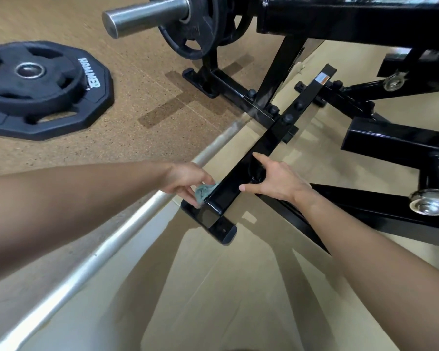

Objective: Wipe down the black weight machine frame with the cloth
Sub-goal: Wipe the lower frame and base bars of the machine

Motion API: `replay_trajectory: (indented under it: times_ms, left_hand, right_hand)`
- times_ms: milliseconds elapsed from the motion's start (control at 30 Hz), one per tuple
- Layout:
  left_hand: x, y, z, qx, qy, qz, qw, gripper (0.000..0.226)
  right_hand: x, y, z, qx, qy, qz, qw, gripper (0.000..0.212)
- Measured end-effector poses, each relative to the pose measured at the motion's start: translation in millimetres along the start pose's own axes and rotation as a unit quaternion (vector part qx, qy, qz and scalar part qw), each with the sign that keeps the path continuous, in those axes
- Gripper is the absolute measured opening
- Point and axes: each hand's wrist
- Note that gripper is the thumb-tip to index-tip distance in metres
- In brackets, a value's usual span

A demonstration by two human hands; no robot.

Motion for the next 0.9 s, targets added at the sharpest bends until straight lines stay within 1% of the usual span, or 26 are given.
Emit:
replay_trajectory:
  times_ms: [67, 200, 300, 367, 467, 567, 633, 733, 800, 900]
  left_hand:
    - [-1.2, -2.2, 5.2, 0.012, -0.004, -0.003, 1.000, 0.037]
    - [3.5, -10.0, 11.2, 0.083, -0.045, -0.002, 0.996, 0.012]
    - [5.9, -14.9, 14.1, 0.121, -0.062, 0.019, 0.991, 0.008]
    - [4.5, -19.6, 17.1, 0.136, -0.057, 0.034, 0.988, 0.005]
    - [-4.5, -29.4, 26.4, 0.153, -0.024, 0.068, 0.986, 0.007]
    - [-22.1, -40.2, 32.4, 0.143, 0.016, 0.083, 0.986, 0.013]
    - [-32.4, -49.7, 36.8, 0.129, 0.029, 0.125, 0.983, 0.015]
    - [-35.9, -61.0, 47.6, 0.136, 0.051, 0.179, 0.973, 0.014]
    - [-30.3, -63.7, 55.3, 0.137, 0.054, 0.217, 0.965, 0.014]
    - [-22.7, -62.6, 58.9, 0.164, 0.037, 0.274, 0.947, 0.017]
  right_hand:
    - [-0.6, -0.2, 1.7, -0.001, -0.004, 0.002, 1.000, 0.117]
    - [-2.5, -0.2, 3.9, 0.005, -0.006, 0.009, 1.000, 0.116]
    - [-3.8, 1.3, 4.6, 0.008, -0.006, 0.015, 1.000, 0.116]
    - [-4.0, 2.3, 5.4, 0.011, -0.002, 0.022, 1.000, 0.113]
    - [-6.2, 4.5, 8.1, 0.013, 0.003, 0.034, 0.999, 0.108]
    - [-9.9, 4.4, 10.5, 0.010, 0.008, 0.045, 0.999, 0.105]
    - [-11.4, 5.0, 12.8, 0.011, 0.009, 0.044, 0.999, 0.105]
    - [-10.8, 5.3, 17.4, 0.017, 0.008, 0.045, 0.999, 0.105]
    - [-10.0, 3.6, 19.3, 0.018, 0.006, 0.048, 0.999, 0.106]
    - [-10.1, -0.3, 19.5, 0.017, 0.007, 0.061, 0.998, 0.106]
Point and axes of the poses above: each hand's wrist, its own z-axis away from the middle knuckle, its own y-axis out of the back of the hand, x = y × z, and after that the axes turned 12 degrees about -z, right-handed
